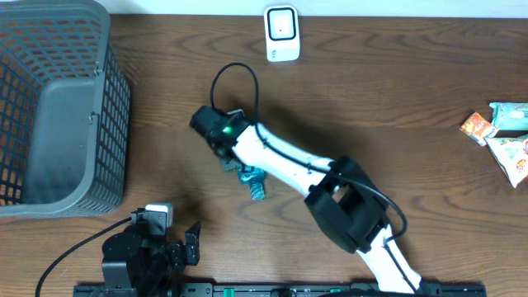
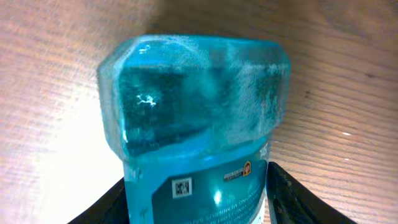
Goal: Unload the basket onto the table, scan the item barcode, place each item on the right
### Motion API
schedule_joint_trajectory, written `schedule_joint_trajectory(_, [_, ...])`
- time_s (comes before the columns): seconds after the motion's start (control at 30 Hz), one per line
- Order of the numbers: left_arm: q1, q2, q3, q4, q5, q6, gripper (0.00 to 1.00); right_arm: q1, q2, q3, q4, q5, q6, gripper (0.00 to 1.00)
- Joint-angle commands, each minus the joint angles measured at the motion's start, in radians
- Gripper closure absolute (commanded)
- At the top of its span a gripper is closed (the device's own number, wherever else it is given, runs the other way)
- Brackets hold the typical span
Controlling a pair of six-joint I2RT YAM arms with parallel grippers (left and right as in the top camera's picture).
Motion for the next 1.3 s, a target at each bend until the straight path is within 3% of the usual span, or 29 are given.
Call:
schedule_joint_trajectory(0.0, [0.004, -0.003, 0.009, -0.001, 0.013, 0.014, 0.03, -0.043, 0.09, -0.05, -0.019, -0.378, -0.124, 0.76])
schedule_joint_trajectory(0.2, [0.004, -0.003, 0.009, -0.001, 0.013, 0.014, 0.03, -0.143, 0.079, -0.05, -0.069, -0.595, -0.295, 0.77])
schedule_joint_trajectory(0.47, [0.004, -0.003, 0.009, -0.001, 0.013, 0.014, 0.03, -0.244, 0.077, -0.05, -0.141, -0.594, -0.488, 0.77])
schedule_joint_trajectory(0.97, [0.004, -0.003, 0.009, -0.001, 0.013, 0.014, 0.03, -0.32, 0.069, -0.025, -0.147, -0.573, -0.528, 0.81])
schedule_joint_trajectory(1.07, [0.004, -0.003, 0.009, -0.001, 0.013, 0.014, 0.03, -0.319, 0.043, -0.008, -0.147, -0.492, -0.515, 0.82])
schedule_joint_trajectory(1.27, [0.004, -0.003, 0.009, -0.001, 0.013, 0.014, 0.03, -0.307, 0.0, -0.002, -0.14, -0.139, -0.494, 0.81])
